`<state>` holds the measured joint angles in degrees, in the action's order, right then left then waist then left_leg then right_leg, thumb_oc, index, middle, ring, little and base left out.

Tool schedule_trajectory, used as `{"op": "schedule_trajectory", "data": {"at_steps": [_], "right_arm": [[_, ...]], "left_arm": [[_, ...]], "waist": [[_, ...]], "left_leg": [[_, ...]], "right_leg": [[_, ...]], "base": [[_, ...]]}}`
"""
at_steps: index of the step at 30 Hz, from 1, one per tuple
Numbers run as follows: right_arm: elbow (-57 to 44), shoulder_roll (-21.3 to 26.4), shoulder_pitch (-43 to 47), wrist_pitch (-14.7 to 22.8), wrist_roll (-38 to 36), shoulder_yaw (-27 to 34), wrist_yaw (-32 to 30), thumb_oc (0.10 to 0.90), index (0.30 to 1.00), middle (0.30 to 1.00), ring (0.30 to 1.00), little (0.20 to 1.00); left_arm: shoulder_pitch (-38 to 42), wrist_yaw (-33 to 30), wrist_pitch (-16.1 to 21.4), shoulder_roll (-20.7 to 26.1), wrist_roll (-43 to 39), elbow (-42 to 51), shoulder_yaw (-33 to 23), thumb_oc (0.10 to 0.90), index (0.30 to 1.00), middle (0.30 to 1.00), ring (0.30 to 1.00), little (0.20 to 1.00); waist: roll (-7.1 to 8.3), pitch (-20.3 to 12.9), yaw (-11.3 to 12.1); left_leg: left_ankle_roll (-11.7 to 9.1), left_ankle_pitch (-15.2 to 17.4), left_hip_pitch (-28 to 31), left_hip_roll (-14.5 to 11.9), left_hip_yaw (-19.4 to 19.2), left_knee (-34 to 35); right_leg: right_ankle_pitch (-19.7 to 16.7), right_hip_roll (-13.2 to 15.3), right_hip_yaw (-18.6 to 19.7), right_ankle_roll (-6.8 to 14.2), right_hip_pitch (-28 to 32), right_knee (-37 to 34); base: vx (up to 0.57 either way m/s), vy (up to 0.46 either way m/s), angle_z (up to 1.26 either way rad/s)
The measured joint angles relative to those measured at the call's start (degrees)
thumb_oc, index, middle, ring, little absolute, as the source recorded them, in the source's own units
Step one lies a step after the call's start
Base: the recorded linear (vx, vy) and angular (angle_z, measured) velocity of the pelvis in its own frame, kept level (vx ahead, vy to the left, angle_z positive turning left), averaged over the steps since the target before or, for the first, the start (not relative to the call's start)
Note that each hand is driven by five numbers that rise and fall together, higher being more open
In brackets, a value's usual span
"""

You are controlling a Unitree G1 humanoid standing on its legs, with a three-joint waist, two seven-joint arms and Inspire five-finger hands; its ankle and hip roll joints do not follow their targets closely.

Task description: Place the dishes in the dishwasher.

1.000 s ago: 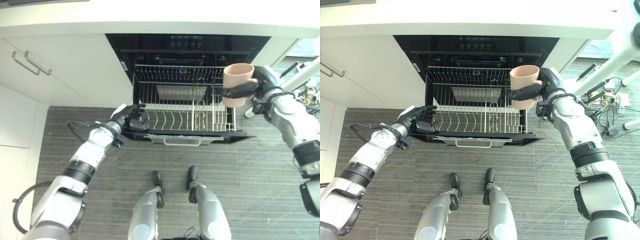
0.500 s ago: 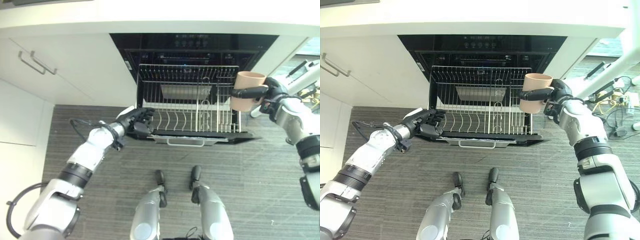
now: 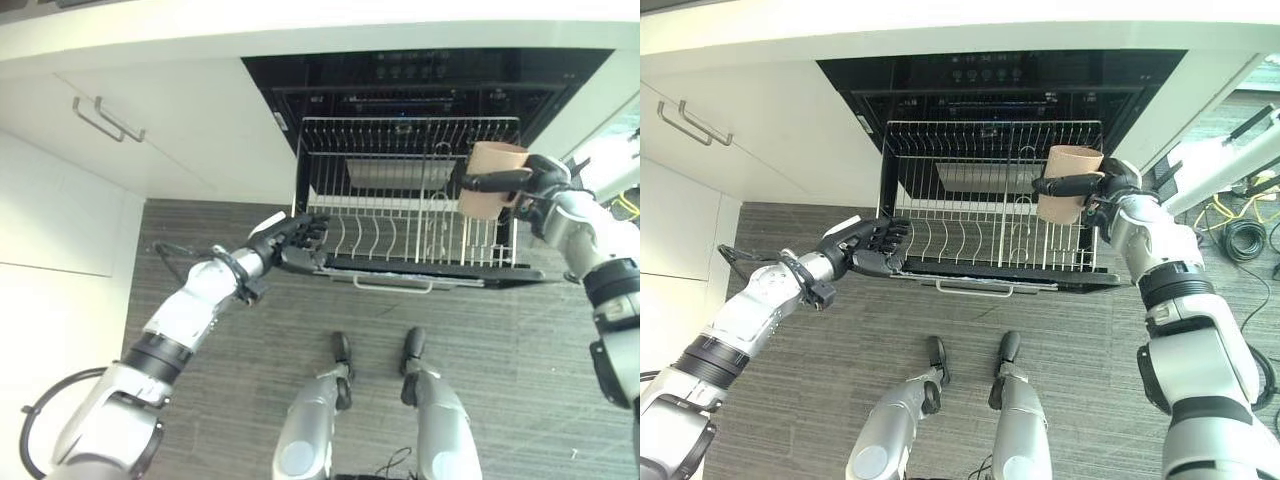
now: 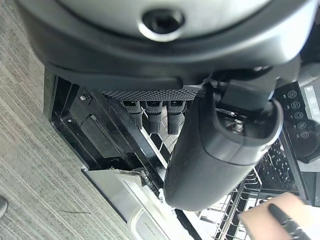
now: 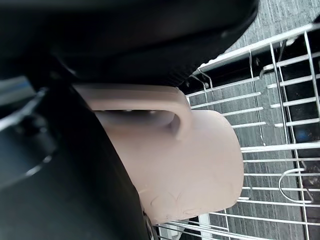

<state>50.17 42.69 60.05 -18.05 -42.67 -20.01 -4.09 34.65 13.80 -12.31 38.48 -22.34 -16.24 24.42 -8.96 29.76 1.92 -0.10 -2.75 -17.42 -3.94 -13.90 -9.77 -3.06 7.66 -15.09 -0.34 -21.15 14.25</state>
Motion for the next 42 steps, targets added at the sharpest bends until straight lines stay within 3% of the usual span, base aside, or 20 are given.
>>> {"op": "schedule_trajectory", "data": {"at_steps": [7, 13, 25, 26, 27, 39, 42], "right_arm": [[0.3, -0.1, 1.8, 0.2, 2.3, -0.5, -0.8, 0.400, 0.300, 0.300, 0.300, 0.300], [0.3, 0.9, 2.9, 0.6, 11.2, -0.9, -1.8, 0.400, 0.300, 0.300, 0.300, 0.300], [1.6, 1.6, 3.6, -0.2, 17.8, -5.1, -1.6, 0.400, 0.300, 0.300, 0.300, 0.300], [1.6, 1.6, 3.6, -0.3, 17.8, -5.1, -1.6, 0.417, 0.326, 0.326, 0.326, 0.326], [1.6, 1.6, 3.6, -0.4, 17.8, -5.1, -1.6, 0.800, 0.900, 0.900, 0.900, 0.900], [0.9, 1.6, 3.6, -1.0, 16.6, -5.0, -1.3, 0.800, 0.900, 0.900, 0.900, 0.900], [-3.5, 3.1, 3.6, -1.8, 16.8, -5.0, -1.3, 0.800, 0.900, 0.900, 0.900, 0.900]], "left_arm": [[-1.4, -2.1, 0.3, 0.5, -2.1, 2.4, -0.8, 0.800, 0.900, 0.900, 0.900, 0.900], [-1.8, -2.5, 0.3, 1.0, -2.1, 4.6, -1.3, 0.800, 0.900, 0.900, 0.900, 0.900], [-2.4, -3.5, 1.0, 1.0, -2.1, 5.7, -1.5, 0.800, 0.900, 0.900, 0.900, 0.900], [-2.5, -3.5, 1.0, 1.0, -2.1, 5.7, -1.5, 0.800, 0.900, 0.900, 0.900, 0.900], [-2.5, -3.5, 1.0, 1.0, -2.1, 5.7, -1.5, 0.800, 0.900, 0.900, 0.900, 0.900], [-3.1, -4.4, 1.1, 0.5, -2.1, 5.6, -1.5, 0.800, 0.900, 0.900, 0.900, 0.900], [-4.0, -4.6, 1.1, -0.3, -2.0, 5.6, -2.3, 0.800, 0.900, 0.900, 0.900, 0.900]], "waist": [[-0.04, 0.0, 0.0], [-0.05, 0.0, 0.1], [-0.05, 0.0, 0.1], [-0.05, 0.0, 0.1], [-0.05, 0.0, 0.1], [-0.03, 0.0, -0.1], [0.06, 0.0, -0.2]], "left_leg": [[0.2, -0.6, -0.9, 0.4, -0.1, 1.0], [0.3, -0.9, -2.2, 0.8, -0.1, 1.0], [0.4, -1.0, -2.5, 0.9, -0.1, 1.0], [0.4, -1.0, -2.5, 0.9, -0.1, 1.0], [0.4, -1.0, -2.5, 0.9, -0.1, 1.0], [0.5, -1.1, -1.4, 0.9, -0.1, 1.0], [0.5, -1.1, -0.8, 0.9, -0.2, 1.0]], "right_leg": [[0.1, 0.3, 0.2, 0.2, -1.6, 0.5], [0.2, 0.8, 0.3, 0.2, -3.4, 1.2], [0.1, 0.9, 0.3, 0.3, -3.7, 1.4], [0.1, 0.9, 0.3, 0.3, -3.7, 1.4], [0.1, 0.9, 0.3, 0.3, -3.7, 1.4], [0.1, 0.9, 0.3, 0.2, -2.6, 1.6], [0.1, 0.9, 0.3, 0.2, -2.0, 1.6]], "base": [[0.00, 0.000, 0.00], [-0.01, -0.006, 0.01], [-0.02, -0.003, 0.00], [0.00, 0.000, 0.00], [0.00, 0.000, 0.00], [0.00, 0.000, 0.00], [0.00, 0.000, 0.00]]}}
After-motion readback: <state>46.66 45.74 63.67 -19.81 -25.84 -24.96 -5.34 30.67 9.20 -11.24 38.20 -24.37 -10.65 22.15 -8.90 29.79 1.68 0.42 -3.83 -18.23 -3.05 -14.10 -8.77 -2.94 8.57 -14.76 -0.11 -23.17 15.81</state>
